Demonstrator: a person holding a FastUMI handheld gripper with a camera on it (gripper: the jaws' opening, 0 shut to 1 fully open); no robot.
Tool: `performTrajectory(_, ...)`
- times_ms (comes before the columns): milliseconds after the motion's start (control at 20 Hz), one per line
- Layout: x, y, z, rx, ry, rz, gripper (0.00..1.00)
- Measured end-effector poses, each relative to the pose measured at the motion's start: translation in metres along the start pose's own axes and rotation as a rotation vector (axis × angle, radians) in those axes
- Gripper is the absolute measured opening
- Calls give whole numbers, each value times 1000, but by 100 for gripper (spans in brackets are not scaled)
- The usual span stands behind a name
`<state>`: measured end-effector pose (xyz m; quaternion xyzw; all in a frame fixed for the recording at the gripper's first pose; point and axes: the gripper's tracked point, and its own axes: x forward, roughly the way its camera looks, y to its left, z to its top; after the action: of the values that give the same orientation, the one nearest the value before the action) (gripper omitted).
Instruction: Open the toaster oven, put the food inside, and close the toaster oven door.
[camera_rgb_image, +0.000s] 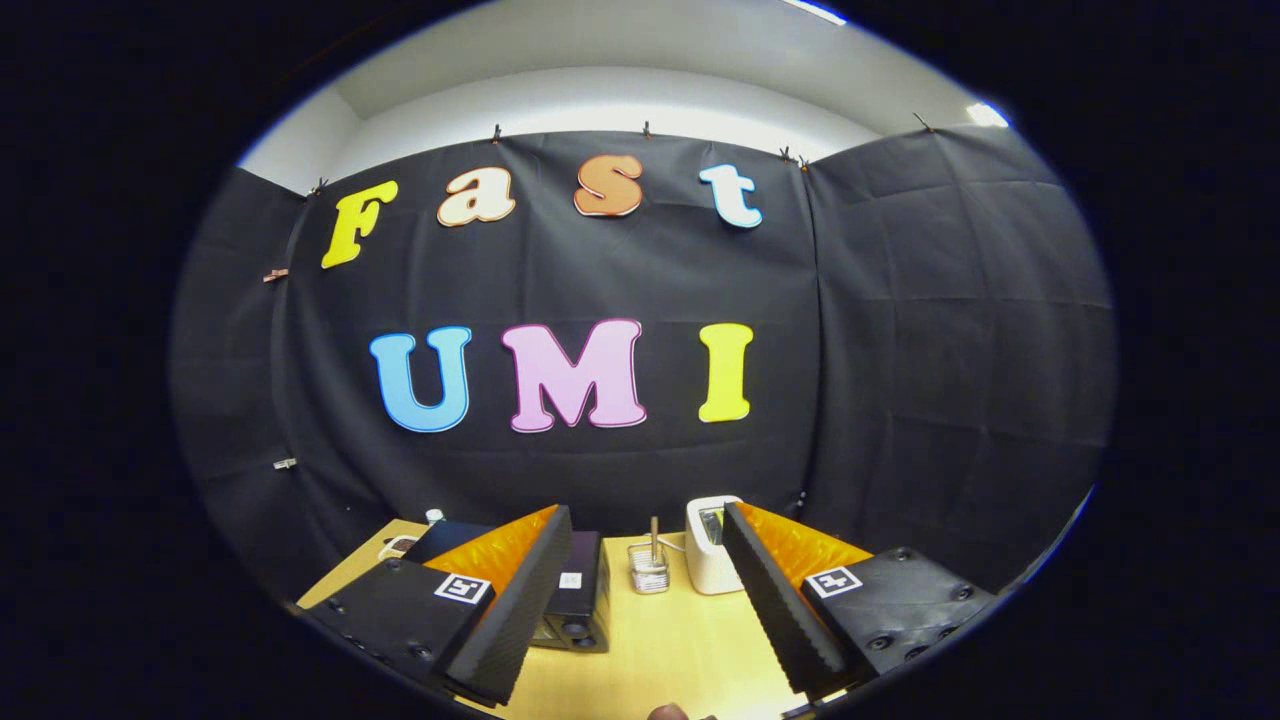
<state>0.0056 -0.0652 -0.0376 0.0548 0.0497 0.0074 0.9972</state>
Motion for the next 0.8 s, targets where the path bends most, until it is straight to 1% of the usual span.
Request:
performTrajectory(350,11,-34,-6,-6,35,0,98)
performTrajectory(500,15,-36,-11,-13,48,9,98)
performTrajectory(800,18,-32,-7,-37,30,28,98)
